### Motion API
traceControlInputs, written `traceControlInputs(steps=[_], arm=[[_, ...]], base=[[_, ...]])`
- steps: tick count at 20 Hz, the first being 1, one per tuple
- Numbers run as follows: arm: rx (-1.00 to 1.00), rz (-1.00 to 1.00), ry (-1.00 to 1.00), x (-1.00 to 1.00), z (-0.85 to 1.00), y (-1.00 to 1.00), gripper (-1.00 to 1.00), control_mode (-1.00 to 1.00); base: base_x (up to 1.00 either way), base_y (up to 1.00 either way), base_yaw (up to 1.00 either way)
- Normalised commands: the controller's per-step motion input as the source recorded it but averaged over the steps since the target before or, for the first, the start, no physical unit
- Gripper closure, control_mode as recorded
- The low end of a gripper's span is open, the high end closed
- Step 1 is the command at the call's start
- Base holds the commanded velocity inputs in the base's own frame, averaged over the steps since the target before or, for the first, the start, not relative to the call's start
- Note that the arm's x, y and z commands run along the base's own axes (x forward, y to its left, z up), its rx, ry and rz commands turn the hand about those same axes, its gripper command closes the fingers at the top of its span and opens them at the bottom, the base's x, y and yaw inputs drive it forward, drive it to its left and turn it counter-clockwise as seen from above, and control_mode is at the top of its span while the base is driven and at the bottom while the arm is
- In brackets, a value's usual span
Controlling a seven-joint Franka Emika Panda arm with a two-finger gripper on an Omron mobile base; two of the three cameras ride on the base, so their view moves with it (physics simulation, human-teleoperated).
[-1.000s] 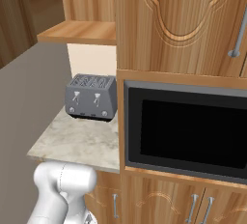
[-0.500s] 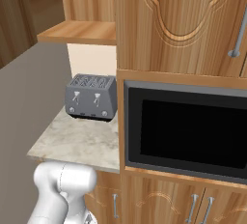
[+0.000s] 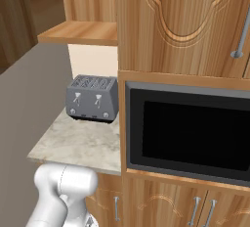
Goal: Close all open cabinet doors.
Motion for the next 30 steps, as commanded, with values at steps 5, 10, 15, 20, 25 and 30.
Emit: traceControlInputs(steps=[5, 10, 15, 20, 25, 30], arm=[[-0.02, -0.15, 0.00, 0.94, -0.11, -0.23, -1.00, -1.00], [-0.01, -0.13, 0.00, 0.85, -0.16, -0.39, -1.00, -1.00], [0.00, -0.11, 0.00, 0.73, -0.06, -0.55, -1.00, -1.00], [0.00, -0.07, 0.00, 0.67, -0.02, -0.55, -1.00, -1.00], [0.00, 0.00, 0.00, 0.66, 0.00, -0.61, -1.00, -1.00], [0.00, 0.00, 0.00, 0.68, 0.00, -0.49, -1.00, -1.00]], base=[[0.00, 0.00, 0.00], [0.00, 0.00, 0.00], [0.00, 0.00, 0.00], [0.00, 0.00, 0.00], [0.00, 0.00, 0.00], [0.00, 0.00, 0.00]])
